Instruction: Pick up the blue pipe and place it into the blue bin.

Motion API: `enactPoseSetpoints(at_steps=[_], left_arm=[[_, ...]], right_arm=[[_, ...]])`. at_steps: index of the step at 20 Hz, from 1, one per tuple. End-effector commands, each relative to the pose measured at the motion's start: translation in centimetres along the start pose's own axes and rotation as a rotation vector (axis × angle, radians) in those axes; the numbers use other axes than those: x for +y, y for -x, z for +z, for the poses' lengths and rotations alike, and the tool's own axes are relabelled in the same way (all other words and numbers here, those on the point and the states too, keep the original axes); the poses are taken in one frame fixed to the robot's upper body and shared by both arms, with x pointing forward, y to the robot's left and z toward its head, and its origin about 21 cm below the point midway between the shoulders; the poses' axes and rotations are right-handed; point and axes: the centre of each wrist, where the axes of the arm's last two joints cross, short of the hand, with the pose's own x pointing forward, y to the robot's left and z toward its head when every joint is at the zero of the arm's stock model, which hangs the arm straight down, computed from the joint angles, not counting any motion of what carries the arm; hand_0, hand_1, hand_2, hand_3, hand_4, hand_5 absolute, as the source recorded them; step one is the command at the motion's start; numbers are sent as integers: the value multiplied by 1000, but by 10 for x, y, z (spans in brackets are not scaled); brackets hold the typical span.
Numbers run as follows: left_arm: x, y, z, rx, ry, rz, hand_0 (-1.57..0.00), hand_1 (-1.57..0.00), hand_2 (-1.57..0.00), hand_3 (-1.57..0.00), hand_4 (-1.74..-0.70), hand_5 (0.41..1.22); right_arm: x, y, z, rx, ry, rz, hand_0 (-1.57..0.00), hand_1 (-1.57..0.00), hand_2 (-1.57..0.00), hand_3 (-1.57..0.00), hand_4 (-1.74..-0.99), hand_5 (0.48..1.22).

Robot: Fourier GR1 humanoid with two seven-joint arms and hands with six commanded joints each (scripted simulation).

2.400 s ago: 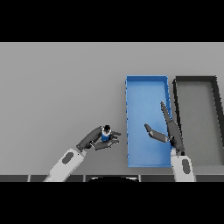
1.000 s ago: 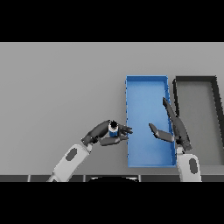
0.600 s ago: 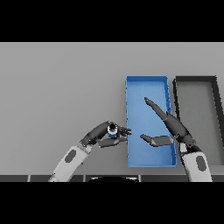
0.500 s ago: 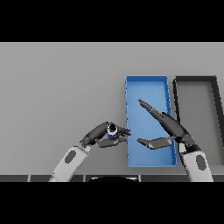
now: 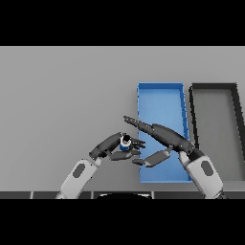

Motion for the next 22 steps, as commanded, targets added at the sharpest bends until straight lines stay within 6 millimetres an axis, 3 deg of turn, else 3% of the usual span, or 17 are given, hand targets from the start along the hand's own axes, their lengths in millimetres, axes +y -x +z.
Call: enactPoseSetpoints(at_steps=[1,7,10,11,12,13,14,16,19,22], left_arm=[[-1,-1,-2,-1,1,1,-1571,-1571,-1571,-1571,-1473,1221],[2,-1,-5,-3,26,50,-1571,-1571,-1571,-1571,-1459,1221],[5,4,-2,-20,29,42,-1571,-1571,-1571,-1571,-1460,1221],[6,4,-3,11,19,35,-1571,-1571,-1571,-1571,-1515,1221],[6,4,-4,22,15,40,-1571,-1571,-1541,-1304,-1560,1221],[1,6,-3,42,23,55,-1571,-1571,-1528,-1139,-1596,1221],[5,4,-3,51,20,46,-1571,-1571,-1537,-1163,-1625,1221],[5,6,-2,27,20,45,-1571,-1571,-1549,-1228,-1667,1221],[3,1,-6,3,14,47,-1571,-1571,-1560,-1331,-1703,1221],[4,3,-5,-5,15,46,-1571,-1571,-1539,-1412,-1722,1221]], right_arm=[[2,0,-4,5,-27,5,1,1,1,1,-1209,517],[7,-4,-48,-1,-126,-2,1,1,-1,1,-1208,512],[9,1,-62,8,-172,-12,-24,-108,-130,-49,-1222,517],[8,0,-64,-1,-181,-13,-166,-241,-249,-143,-1255,519],[8,-1,-63,-8,-187,-9,-398,-437,-428,-307,-1303,520],[10,-2,-71,1,-195,-4,-630,-652,-657,-504,-1383,523],[8,-1,-72,-5,-197,6,-818,-836,-840,-662,-1446,527],[10,3,-74,-38,-206,-26,-1089,-1101,-1103,-896,-1537,600],[17,4,-78,-98,-193,-85,-1324,-1330,-1331,-1225,-1481,869],[18,5,-74,-127,-194,-44,-1445,-1448,-1448,-1394,-1477,1041]])
